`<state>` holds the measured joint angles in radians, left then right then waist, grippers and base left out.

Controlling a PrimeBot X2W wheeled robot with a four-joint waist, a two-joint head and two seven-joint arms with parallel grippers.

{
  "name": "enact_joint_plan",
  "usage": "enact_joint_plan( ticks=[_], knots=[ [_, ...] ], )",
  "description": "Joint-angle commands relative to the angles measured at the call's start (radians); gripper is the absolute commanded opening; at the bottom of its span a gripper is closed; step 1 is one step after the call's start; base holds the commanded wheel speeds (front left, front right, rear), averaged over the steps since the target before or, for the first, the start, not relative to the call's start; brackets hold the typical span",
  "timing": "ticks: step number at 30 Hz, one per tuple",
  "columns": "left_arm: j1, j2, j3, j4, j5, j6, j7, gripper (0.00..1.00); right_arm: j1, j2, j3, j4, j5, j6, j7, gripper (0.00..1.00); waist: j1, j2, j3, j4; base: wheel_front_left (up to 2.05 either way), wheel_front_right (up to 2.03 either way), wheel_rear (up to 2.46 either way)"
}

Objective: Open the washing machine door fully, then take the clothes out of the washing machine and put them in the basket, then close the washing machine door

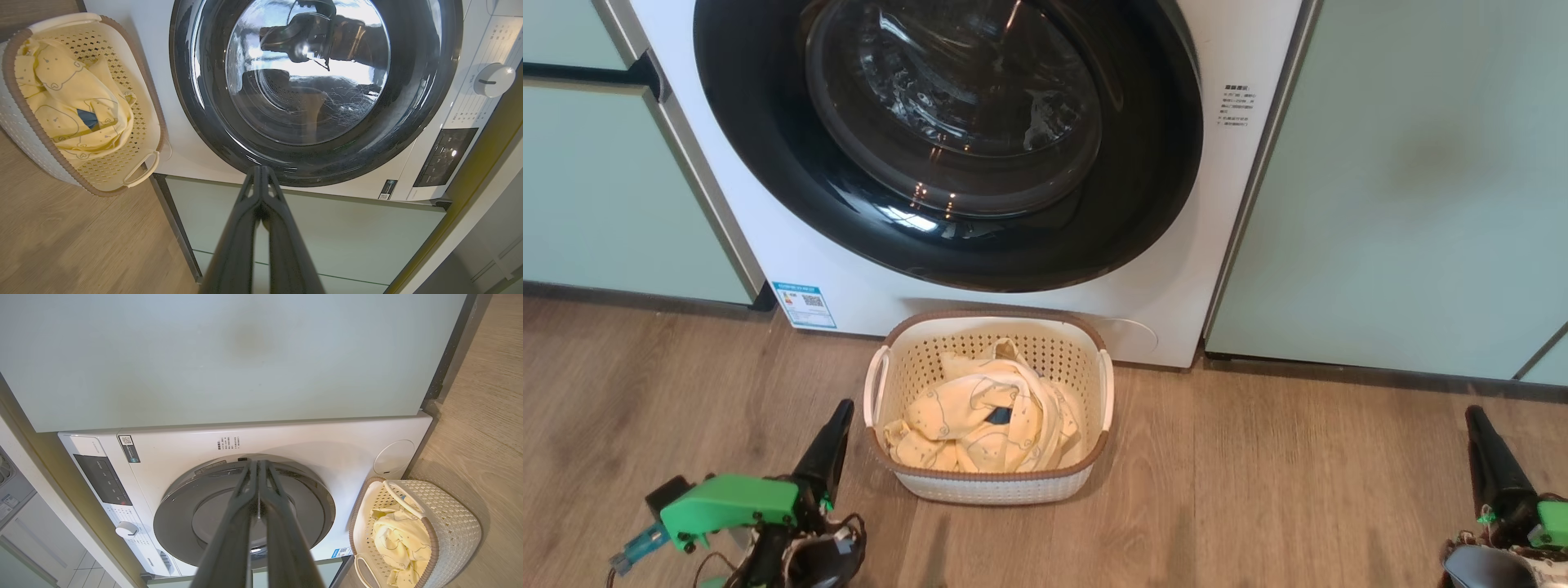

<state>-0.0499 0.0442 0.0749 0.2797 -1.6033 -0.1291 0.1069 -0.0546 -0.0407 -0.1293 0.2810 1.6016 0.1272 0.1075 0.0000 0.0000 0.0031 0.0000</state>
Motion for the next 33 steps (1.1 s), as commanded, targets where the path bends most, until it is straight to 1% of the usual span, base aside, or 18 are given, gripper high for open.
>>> enact_joint_plan(
  ticks=[1, 33],
  knots=[
    [-0.058, 0.006, 0.039, -0.035, -0.005, -0.002, 0.006, 0.0, -0.053, -0.009, 0.016, -0.036, 0.007, 0.003, 0.006, 0.0, 0.0, 0.0, 0.0, 0.0, 0.0, 0.0, 0.0],
    [-0.058, 0.006, 0.039, -0.035, -0.005, -0.002, 0.006, 0.0, -0.053, -0.009, 0.016, -0.036, 0.007, 0.003, 0.006, 0.0, 0.0, 0.0, 0.0, 0.0, 0.0, 0.0, 0.0]
  ],
)
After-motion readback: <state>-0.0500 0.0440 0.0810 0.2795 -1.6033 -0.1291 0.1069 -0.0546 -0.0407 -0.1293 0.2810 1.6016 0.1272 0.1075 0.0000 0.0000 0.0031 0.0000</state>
